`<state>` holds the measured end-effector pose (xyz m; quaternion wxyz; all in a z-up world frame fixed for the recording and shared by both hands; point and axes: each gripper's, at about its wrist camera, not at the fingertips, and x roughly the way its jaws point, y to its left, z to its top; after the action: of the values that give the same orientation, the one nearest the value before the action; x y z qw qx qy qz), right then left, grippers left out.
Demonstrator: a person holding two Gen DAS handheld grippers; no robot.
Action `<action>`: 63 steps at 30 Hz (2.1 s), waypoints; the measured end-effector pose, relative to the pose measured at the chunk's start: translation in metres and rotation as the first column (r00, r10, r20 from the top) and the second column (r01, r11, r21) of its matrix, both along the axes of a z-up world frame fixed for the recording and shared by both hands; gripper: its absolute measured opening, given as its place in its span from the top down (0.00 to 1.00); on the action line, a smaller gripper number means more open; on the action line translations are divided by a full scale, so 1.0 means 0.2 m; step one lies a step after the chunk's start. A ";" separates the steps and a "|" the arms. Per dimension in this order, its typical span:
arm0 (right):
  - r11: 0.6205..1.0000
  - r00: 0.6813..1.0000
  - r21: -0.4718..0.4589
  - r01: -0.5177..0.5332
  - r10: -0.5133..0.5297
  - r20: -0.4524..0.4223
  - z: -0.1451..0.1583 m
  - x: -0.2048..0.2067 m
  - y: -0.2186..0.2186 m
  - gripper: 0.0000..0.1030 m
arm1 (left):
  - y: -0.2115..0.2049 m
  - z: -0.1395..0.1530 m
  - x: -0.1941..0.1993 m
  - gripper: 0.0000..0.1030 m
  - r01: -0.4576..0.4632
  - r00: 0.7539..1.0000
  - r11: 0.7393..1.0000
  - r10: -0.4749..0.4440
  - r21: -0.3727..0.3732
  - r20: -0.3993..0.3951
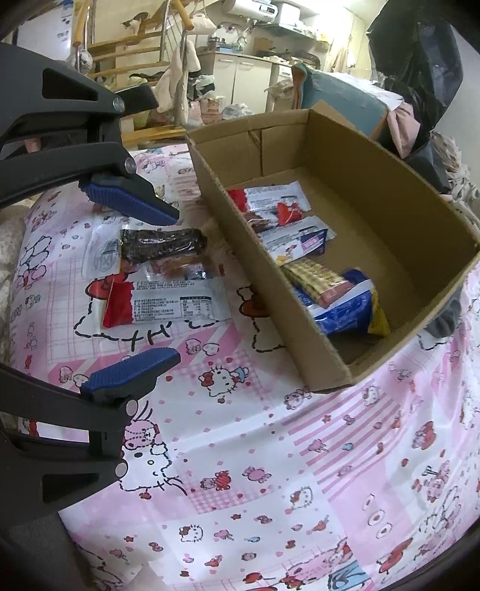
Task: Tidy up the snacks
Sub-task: 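Grasp a checkered wafer bar with the left tool while the right grasps a white-red bar, then lift both held bars and carry them over the open box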
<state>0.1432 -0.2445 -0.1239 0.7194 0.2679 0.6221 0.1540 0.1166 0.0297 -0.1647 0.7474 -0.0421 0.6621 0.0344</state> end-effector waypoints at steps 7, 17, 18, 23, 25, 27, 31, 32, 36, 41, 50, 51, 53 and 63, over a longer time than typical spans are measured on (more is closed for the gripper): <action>0.990 0.992 -0.100 -0.095 0.087 -0.087 -0.15 0.04 0.13 0.39 | -0.10 0.01 0.00 0.79 0.002 1.000 1.000 -0.002 -0.019 -0.005; 0.923 0.970 -0.297 -0.245 0.237 -0.062 -0.22 0.03 0.38 0.67 | -0.07 0.20 -0.07 0.79 -0.054 0.995 0.997 0.058 -0.046 0.080; 0.923 0.969 -0.295 -0.246 0.239 -0.059 -0.22 0.02 0.37 0.67 | -0.06 0.20 -0.07 0.79 -0.053 0.995 0.997 0.057 -0.048 0.079; 0.949 0.978 -0.235 -0.209 0.201 -0.057 -0.20 -0.02 0.30 0.67 | -0.12 0.24 -0.05 0.79 -0.061 0.995 0.997 0.065 -0.050 0.075; 0.955 0.981 -0.223 -0.194 0.189 -0.045 -0.18 -0.04 0.26 0.67 | -0.07 0.19 -0.08 0.79 -0.059 0.995 0.997 0.062 -0.043 0.084; 0.963 0.984 -0.199 -0.179 0.175 -0.038 -0.16 -0.06 0.23 0.67 | -0.07 0.19 -0.08 0.79 -0.056 0.994 0.998 0.059 -0.036 0.090; 0.973 0.987 -0.168 -0.160 0.158 -0.021 -0.12 -0.09 0.18 0.67 | -0.06 0.19 -0.10 0.79 -0.067 0.993 0.997 0.069 -0.022 0.095; 0.974 0.988 -0.163 -0.155 0.154 -0.017 -0.11 -0.09 0.16 0.67 | -0.05 0.19 -0.10 0.79 -0.072 0.993 0.997 0.073 -0.018 0.096; 0.982 0.990 -0.127 -0.142 0.143 0.003 -0.03 -0.08 0.14 0.67 | -0.02 0.21 -0.13 0.79 -0.095 0.989 0.995 0.095 -0.014 0.113; 0.988 0.988 -0.059 -0.141 0.144 0.049 0.07 -0.14 0.06 0.67 | 0.00 0.31 -0.20 0.79 -0.120 0.978 0.993 0.120 -0.013 0.171; 0.985 0.954 0.073 -0.157 0.132 0.268 0.37 -0.25 -0.02 0.67 | 0.01 0.61 -0.21 0.79 -0.121 0.935 0.990 0.136 -0.068 0.327; 0.985 0.947 0.087 -0.152 0.120 0.297 0.40 -0.25 -0.04 0.67 | 0.00 0.65 -0.20 0.79 -0.121 0.926 0.990 0.138 -0.070 0.351; 0.982 0.927 0.119 -0.144 0.092 0.364 0.47 -0.23 -0.06 0.67 | -0.01 0.71 -0.17 0.79 -0.094 0.916 0.994 0.111 -0.064 0.386; 0.989 0.860 0.118 -0.089 0.016 0.509 0.59 0.02 -0.10 0.67 | -0.05 0.88 0.13 0.79 -0.016 0.880 0.999 0.029 -0.032 0.474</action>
<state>0.1472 -0.2636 -0.0068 0.8329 0.2496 0.4062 0.2808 0.1420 0.0190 0.0119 0.8855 -0.0671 0.4592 0.0227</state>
